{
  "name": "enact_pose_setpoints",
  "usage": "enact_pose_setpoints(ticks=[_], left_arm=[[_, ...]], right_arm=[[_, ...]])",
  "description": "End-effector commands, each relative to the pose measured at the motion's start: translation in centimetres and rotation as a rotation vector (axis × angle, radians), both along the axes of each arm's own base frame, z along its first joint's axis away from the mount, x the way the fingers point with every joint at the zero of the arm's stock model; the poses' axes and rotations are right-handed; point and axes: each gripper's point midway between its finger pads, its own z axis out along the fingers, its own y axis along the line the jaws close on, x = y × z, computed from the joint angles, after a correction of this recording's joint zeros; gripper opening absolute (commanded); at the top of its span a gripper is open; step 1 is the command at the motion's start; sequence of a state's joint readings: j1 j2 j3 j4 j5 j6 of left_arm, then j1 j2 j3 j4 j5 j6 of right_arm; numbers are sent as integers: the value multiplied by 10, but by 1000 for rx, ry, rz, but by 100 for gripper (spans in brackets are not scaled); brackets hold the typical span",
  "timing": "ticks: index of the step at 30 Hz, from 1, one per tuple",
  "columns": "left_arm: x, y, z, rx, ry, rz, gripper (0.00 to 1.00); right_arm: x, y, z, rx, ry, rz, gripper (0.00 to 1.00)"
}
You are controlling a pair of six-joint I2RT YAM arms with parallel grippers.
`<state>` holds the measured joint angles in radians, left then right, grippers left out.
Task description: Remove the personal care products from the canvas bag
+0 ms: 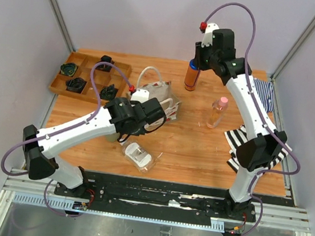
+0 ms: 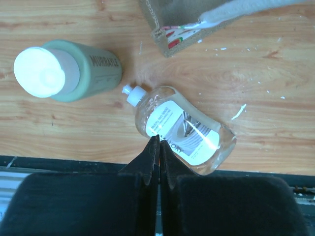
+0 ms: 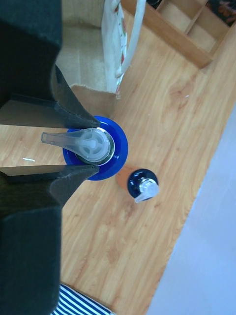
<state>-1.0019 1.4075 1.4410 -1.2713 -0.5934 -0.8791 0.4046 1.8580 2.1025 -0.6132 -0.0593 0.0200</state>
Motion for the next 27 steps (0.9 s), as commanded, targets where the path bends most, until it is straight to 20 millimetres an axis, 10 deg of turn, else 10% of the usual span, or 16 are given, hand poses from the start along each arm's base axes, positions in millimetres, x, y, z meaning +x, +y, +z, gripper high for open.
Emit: enact_pose_setpoints(ticks=[1, 10, 14, 20, 27], left_arm=[[15, 0, 2, 19, -25, -21, 1], [-13, 27, -86, -33, 105, 109, 28], [-25, 43, -123, -86, 155, 247, 19], [-10, 49, -126, -171, 67, 401, 14], [12, 44, -119, -253, -20, 472, 30]], right_arm=[[14, 0, -12, 32, -11, -13, 1], [16, -10, -94, -76, 124, -46, 1], [13, -13, -122, -105, 167, -48, 1], [11, -9, -133, -95, 185, -32, 1], [12, -5, -137, -87, 194, -21, 1]])
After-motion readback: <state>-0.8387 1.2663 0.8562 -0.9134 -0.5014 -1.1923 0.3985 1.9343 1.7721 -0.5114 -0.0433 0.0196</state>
